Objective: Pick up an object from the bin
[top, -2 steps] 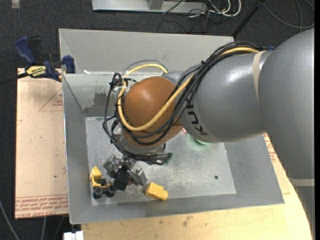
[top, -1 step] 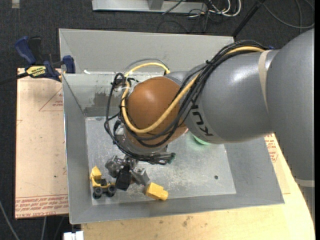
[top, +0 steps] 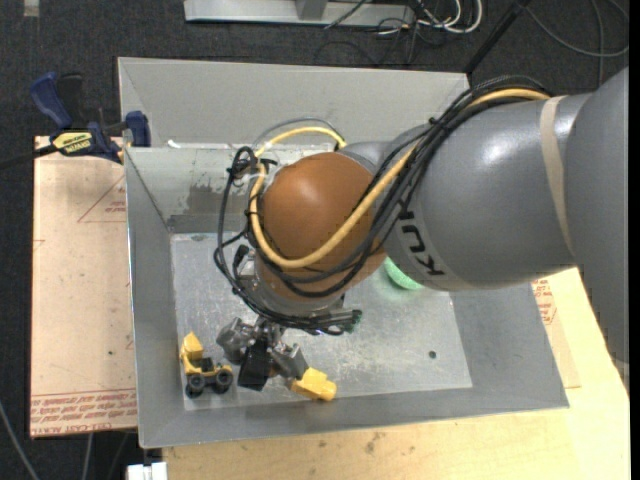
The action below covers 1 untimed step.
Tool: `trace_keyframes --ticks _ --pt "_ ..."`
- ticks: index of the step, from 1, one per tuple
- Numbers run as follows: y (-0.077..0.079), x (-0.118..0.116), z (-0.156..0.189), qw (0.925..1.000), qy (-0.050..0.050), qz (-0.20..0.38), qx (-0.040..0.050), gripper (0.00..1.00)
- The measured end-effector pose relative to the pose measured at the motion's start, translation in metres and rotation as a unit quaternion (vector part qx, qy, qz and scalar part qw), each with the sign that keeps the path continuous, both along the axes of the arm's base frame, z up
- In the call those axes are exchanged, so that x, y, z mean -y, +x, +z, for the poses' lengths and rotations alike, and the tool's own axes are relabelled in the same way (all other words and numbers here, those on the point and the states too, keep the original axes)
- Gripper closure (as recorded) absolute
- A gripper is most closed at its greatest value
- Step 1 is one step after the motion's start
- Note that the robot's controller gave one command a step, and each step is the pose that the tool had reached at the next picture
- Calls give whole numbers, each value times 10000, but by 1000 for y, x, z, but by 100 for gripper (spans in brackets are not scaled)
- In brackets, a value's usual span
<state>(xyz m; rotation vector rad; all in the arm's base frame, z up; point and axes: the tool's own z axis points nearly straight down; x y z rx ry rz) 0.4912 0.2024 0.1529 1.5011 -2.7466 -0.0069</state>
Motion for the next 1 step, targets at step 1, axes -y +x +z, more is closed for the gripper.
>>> trace_keyframes --ticks 1 --pt "17 -8 72 9998 20 170 56 100"
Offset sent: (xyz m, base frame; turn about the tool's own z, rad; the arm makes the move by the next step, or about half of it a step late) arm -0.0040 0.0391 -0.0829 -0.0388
